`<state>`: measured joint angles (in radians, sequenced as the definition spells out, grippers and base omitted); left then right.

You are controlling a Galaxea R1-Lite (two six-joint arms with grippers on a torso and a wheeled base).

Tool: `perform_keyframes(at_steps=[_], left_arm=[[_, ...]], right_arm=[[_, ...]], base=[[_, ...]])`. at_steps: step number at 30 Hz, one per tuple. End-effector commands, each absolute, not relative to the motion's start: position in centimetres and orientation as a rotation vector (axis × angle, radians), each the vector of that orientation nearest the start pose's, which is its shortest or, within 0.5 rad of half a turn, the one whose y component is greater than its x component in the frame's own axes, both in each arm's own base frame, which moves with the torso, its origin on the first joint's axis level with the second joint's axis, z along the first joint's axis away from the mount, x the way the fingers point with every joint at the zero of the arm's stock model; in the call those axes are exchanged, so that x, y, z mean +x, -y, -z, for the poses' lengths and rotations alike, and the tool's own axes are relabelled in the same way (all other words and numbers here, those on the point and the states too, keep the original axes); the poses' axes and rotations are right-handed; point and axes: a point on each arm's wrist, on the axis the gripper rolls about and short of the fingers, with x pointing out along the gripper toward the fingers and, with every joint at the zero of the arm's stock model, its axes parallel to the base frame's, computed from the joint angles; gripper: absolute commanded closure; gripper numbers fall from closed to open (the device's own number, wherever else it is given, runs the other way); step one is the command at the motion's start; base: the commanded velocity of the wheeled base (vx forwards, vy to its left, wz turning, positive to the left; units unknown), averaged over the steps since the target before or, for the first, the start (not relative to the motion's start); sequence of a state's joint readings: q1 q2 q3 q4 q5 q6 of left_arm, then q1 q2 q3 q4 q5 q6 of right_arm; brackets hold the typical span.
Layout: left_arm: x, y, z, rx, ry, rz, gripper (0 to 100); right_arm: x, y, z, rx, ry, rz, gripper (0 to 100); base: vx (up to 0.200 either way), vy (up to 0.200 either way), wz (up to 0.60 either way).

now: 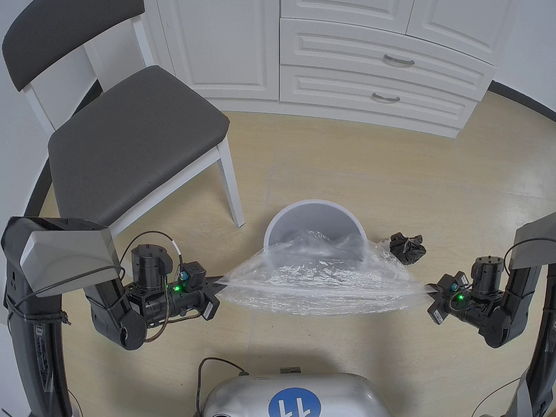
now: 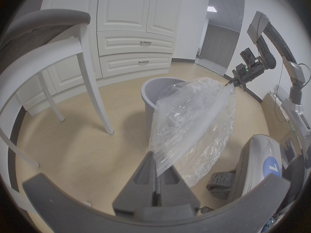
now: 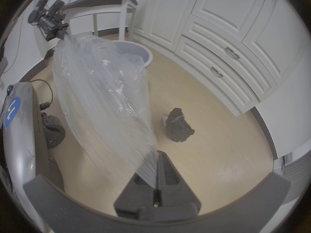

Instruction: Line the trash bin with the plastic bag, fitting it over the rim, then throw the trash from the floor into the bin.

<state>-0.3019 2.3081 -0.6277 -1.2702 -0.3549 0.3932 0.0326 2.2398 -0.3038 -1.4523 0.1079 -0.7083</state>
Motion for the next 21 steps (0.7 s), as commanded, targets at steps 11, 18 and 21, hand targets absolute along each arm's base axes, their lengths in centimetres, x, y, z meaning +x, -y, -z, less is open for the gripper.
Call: perform_keyframes(at_steps=[11,18,21], left_arm=[[33.7,11.3,1.4,0.364,-0.313,0.712,100],[32.6,9.7,1.1,0.422,-0.303,0.768,100],[32.5,9.4,1.1,0.424,-0.291,0.81,100]], right_arm=[[28.5,-1.3,1.9,-0.684,-0.464,-0.327,100],[28.0,-0.9,1.5,-0.723,-0.463,-0.332,100],[28.0,-0.7,1.4,-0.732,-0.463,-0.324,100]], base=[[0.0,0.0,0.0],[0.0,0.0,0.0],[0.0,0.0,0.0]])
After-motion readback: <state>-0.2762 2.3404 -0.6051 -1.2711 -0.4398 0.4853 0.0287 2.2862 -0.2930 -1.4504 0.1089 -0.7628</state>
